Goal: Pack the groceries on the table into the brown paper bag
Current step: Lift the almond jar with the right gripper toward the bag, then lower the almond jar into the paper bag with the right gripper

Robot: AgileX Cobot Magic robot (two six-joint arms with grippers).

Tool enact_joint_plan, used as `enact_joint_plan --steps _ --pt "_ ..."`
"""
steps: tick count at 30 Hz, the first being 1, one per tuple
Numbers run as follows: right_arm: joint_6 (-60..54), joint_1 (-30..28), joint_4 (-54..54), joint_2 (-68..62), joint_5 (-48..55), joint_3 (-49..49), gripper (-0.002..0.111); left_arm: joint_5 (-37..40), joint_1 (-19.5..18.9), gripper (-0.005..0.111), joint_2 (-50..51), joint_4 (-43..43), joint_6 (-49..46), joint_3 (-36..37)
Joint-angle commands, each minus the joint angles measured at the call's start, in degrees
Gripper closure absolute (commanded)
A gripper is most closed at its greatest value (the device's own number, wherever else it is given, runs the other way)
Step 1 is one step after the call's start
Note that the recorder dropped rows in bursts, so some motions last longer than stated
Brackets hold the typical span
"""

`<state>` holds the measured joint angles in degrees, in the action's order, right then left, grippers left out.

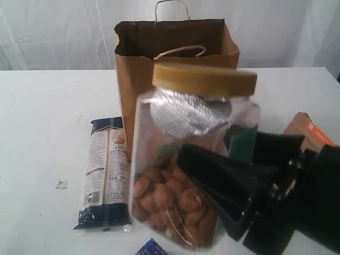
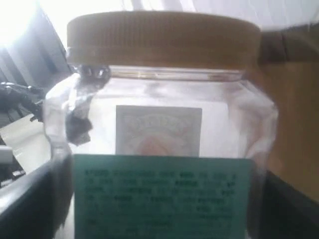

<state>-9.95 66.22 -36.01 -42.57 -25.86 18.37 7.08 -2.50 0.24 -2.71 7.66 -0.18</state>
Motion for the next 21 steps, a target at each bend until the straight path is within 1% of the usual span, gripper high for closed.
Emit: enact_joint_plan --steps 1,3,6,15,21 --pt "-7.6 -0.1 -0.1 -2.3 -2.8 9.0 0.108 0.0 0.5 0.107 -0.2 0.0 -0.1 0.2" --pt "-12.1 -0.1 -3.0 -3.8 -2.9 12.2 0.108 0.0 0.5 0.107 -0.2 0.0 -0.1 0.2" --pt "-14.9 -0.6 -4.4 -5.1 -3.1 15.4 0.108 0.0 0.5 0.107 -0.2 0.0 -0.1 0.2" --pt "-15.3 -7.5 -4.7 -10.5 -1.8 25.9 0.108 0.0 0.5 0.107 -0.2 0.0 -0.1 0.2" --pt "-15.3 -10.0 -3.1 -18.2 0.1 33.5 0.108 0.0 0.5 0.107 -0.2 0.0 -0.1 0.2"
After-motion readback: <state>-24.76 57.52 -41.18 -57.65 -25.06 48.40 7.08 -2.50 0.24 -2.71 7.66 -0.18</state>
